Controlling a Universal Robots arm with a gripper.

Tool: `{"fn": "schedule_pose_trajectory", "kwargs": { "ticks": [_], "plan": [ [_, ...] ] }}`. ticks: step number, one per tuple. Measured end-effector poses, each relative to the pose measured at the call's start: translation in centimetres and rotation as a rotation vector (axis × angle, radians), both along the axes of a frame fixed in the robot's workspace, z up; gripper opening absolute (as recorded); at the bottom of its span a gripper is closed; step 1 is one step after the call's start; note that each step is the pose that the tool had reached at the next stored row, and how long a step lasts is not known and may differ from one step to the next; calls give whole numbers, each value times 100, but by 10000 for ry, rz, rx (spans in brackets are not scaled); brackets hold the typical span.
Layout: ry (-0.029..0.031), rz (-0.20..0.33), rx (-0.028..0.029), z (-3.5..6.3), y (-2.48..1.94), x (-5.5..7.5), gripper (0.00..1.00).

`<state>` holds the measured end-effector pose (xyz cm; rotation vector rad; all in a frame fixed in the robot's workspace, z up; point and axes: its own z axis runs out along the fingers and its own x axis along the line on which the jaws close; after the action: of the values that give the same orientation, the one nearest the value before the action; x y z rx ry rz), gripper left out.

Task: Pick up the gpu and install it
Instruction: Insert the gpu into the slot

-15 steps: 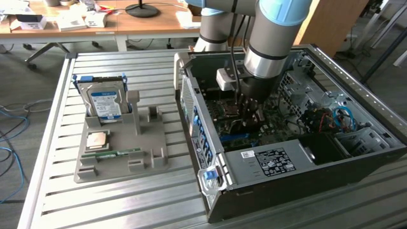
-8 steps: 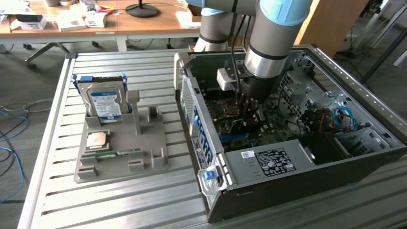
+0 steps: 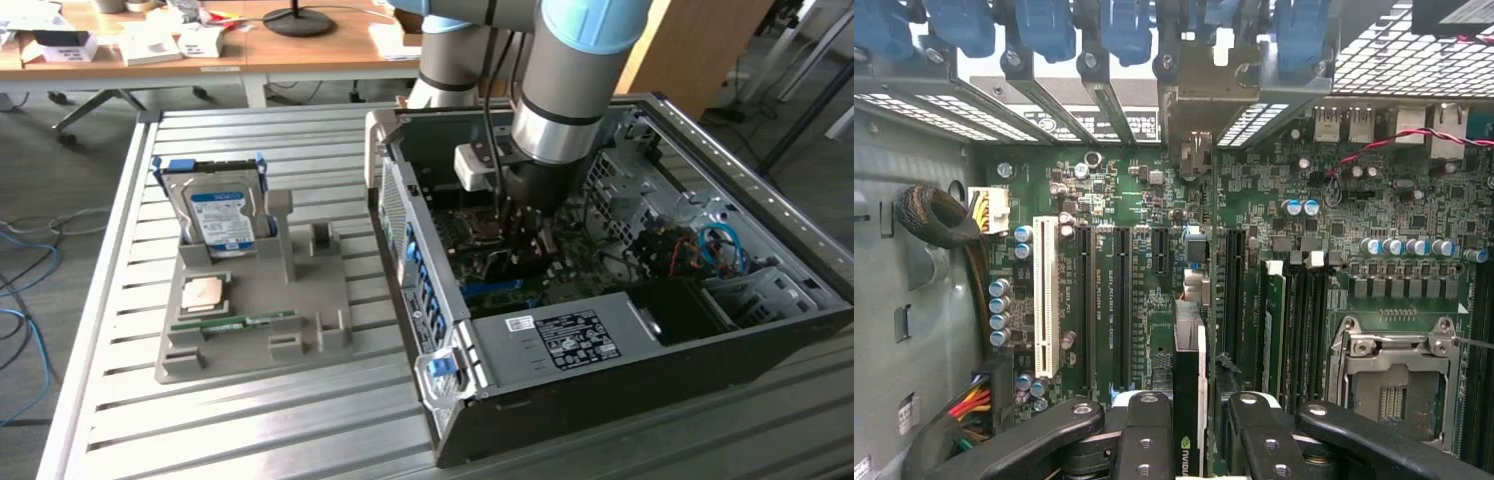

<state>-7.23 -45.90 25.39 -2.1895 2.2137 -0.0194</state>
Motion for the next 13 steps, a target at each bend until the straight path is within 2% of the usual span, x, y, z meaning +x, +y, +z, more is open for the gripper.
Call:
{"fn": "schedule_pose_trajectory", "kwargs": {
  "ticks": [3,13],
  "plan": [
    [-29,1,3,-1,0,-8,26],
    [-31,-20,-1,-1,0,-29,26]
  ]
}}
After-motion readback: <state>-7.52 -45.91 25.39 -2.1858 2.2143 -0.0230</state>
